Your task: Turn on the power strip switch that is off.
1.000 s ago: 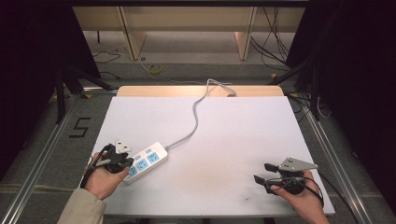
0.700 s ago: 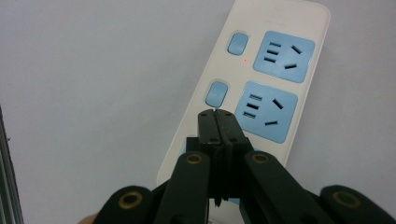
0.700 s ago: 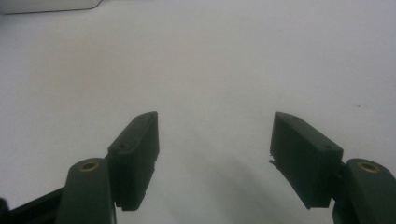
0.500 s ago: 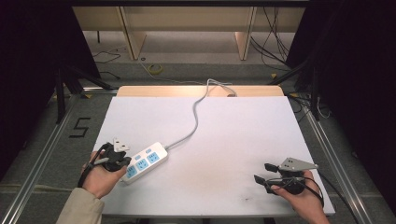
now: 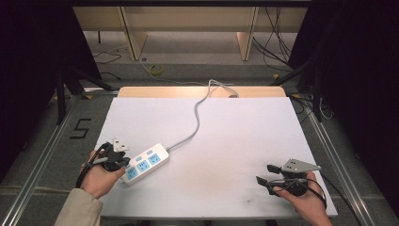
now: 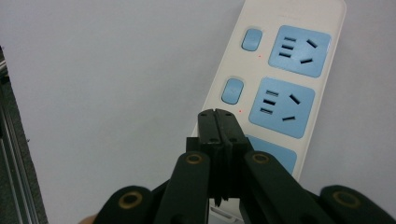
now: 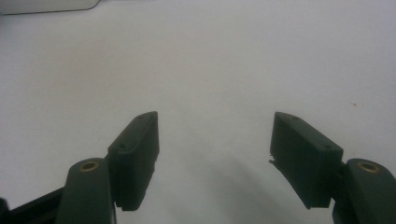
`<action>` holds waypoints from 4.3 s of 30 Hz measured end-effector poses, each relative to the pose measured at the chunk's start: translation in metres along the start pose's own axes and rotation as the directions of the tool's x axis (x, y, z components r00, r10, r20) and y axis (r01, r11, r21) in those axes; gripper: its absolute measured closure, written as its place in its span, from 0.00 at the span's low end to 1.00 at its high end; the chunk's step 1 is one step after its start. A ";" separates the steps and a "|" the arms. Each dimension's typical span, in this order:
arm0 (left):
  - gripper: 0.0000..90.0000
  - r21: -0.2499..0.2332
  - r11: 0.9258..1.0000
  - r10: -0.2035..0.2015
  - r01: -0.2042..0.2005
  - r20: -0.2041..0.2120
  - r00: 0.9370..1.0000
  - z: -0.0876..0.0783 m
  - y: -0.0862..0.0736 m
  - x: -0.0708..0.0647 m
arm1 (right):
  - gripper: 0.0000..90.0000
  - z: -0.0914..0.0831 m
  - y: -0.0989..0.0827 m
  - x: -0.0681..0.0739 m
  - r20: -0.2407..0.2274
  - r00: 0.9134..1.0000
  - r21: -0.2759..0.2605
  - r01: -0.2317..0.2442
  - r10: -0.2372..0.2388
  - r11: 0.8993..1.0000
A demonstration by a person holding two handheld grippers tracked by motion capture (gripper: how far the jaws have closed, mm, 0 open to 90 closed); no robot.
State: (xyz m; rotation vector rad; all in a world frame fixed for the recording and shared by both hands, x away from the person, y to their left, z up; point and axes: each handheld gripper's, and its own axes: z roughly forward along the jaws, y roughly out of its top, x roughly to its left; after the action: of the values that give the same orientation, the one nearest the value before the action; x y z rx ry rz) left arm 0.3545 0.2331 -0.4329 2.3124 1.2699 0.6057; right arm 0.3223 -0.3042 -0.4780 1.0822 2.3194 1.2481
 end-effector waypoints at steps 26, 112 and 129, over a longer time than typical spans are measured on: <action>1.00 0.085 0.983 0.154 -0.161 0.079 0.985 0.005 0.011 0.014 | 0.37 0.001 0.000 0.000 0.003 1.000 0.009 0.003 -0.003 1.000; 1.00 0.239 0.941 0.214 -0.240 0.127 0.968 0.024 0.030 0.006 | 0.37 0.000 0.001 -0.001 0.007 1.000 0.005 0.006 -0.006 1.000; 1.00 0.251 0.942 0.197 -0.223 0.125 0.972 0.025 0.027 0.009 | 0.37 0.000 0.001 -0.002 0.007 1.000 0.004 0.007 -0.007 1.000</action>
State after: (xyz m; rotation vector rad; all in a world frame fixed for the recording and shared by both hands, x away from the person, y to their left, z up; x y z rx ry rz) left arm 0.3906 0.2237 -0.4363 2.6870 1.1234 0.4033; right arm 0.3240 -0.3050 -0.4780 1.0776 2.3197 1.2353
